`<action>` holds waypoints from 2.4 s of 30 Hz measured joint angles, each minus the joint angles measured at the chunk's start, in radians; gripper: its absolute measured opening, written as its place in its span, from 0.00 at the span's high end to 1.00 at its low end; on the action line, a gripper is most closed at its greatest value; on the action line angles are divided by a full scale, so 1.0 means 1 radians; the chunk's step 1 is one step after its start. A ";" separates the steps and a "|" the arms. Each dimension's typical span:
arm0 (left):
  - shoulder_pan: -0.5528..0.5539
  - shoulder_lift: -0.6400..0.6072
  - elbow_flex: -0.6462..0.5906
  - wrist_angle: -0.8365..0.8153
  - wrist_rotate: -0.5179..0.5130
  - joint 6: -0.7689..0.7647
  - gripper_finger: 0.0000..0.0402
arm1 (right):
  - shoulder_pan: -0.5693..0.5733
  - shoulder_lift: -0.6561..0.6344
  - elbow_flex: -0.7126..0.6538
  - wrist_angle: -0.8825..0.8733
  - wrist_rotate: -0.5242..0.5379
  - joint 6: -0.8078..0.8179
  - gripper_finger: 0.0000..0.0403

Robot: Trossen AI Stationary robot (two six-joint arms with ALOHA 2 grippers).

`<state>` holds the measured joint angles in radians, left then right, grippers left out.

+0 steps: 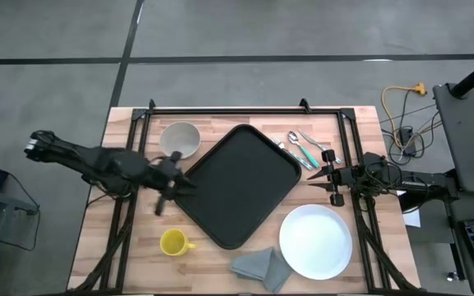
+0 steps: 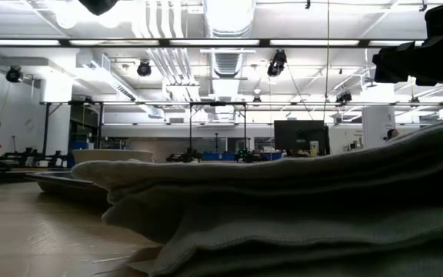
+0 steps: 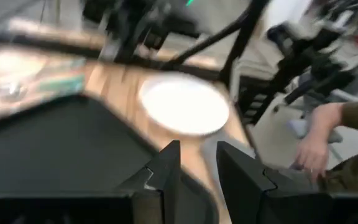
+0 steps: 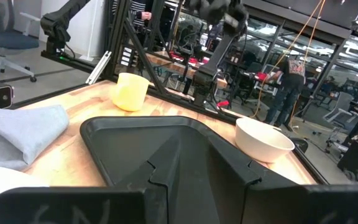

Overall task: Set up tray
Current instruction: Put the yellow mug on the black serving tray

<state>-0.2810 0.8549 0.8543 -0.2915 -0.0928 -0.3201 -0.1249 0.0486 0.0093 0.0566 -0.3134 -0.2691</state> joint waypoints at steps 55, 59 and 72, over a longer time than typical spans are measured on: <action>-0.512 0.888 0.839 -1.131 -0.134 -1.286 0.78 | 0.000 0.000 0.000 0.000 0.000 0.000 0.83; -0.511 0.859 0.743 -1.044 -0.106 -1.288 0.78 | 0.000 0.000 0.000 0.000 0.000 0.000 0.83; -0.508 0.754 0.492 -0.777 -0.092 -1.306 0.78 | 0.000 0.000 0.000 0.000 0.000 0.000 0.83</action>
<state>-0.7894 1.6085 1.3467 -1.0681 -0.1847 -1.6265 -0.1249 0.0484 0.0096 0.0570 -0.3132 -0.2691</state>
